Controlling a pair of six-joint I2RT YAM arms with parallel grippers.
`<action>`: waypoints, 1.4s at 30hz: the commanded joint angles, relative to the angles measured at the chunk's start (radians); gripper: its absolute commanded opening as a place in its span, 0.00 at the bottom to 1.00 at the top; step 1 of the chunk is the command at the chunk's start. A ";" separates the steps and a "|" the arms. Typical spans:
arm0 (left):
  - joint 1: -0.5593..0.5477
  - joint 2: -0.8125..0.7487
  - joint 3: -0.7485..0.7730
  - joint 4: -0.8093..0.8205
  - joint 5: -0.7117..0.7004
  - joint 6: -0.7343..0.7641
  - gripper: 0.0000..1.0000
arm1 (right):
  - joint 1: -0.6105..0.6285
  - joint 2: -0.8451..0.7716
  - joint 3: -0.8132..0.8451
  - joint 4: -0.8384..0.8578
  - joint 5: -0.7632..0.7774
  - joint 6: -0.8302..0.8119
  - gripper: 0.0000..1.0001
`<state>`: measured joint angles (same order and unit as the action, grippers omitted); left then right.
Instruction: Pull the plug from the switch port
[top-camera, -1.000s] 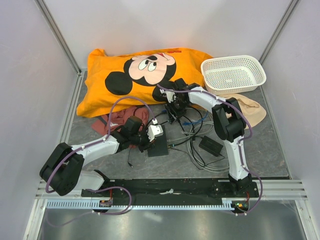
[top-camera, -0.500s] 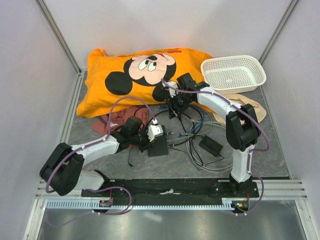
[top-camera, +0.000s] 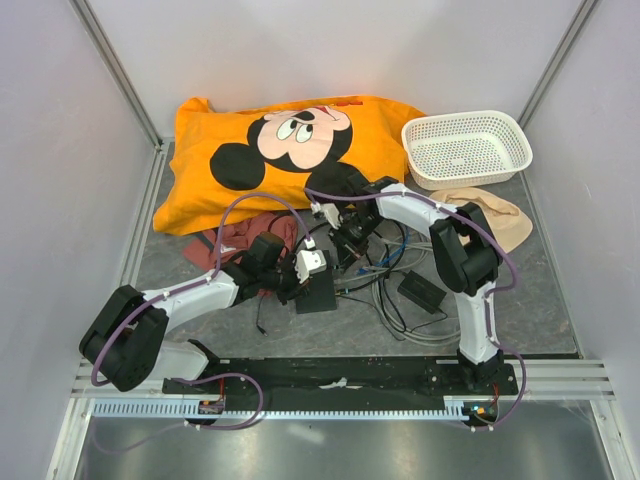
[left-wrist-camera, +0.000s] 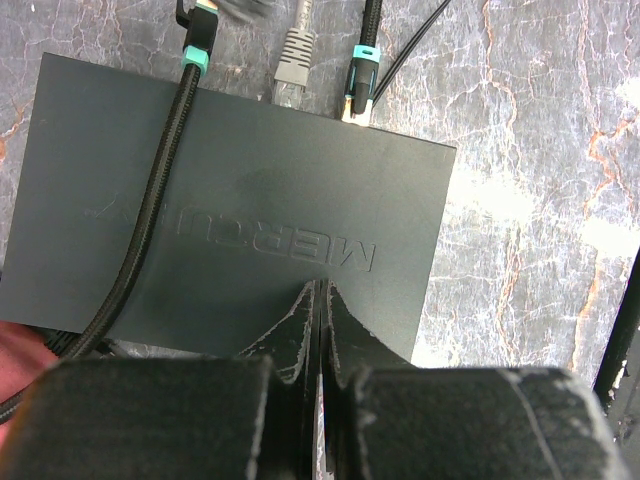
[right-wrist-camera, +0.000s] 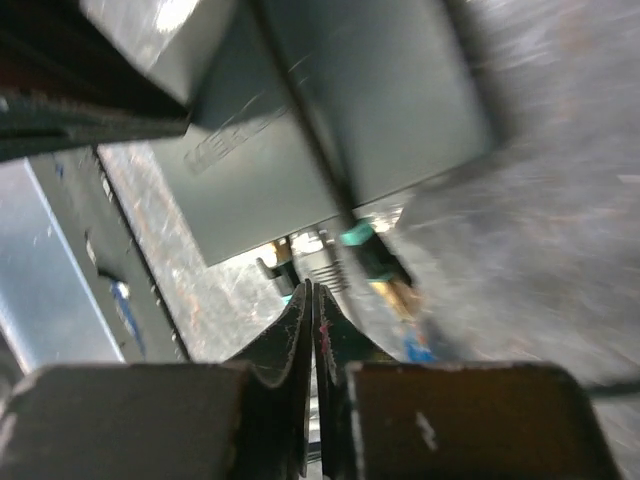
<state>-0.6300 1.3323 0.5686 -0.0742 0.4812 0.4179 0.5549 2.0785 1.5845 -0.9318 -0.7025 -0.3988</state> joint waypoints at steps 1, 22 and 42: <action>-0.004 0.021 -0.026 -0.039 -0.016 0.032 0.02 | 0.013 0.023 -0.011 -0.078 -0.055 -0.100 0.07; -0.004 0.018 -0.029 -0.036 -0.016 0.035 0.02 | 0.013 0.147 0.069 -0.014 -0.054 -0.011 0.32; -0.004 0.024 -0.026 -0.036 -0.015 0.036 0.02 | -0.053 0.390 0.253 -0.371 -0.302 -0.235 0.44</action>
<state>-0.6304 1.3323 0.5671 -0.0715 0.4816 0.4210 0.4927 2.4157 1.8072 -1.2274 -0.9771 -0.5419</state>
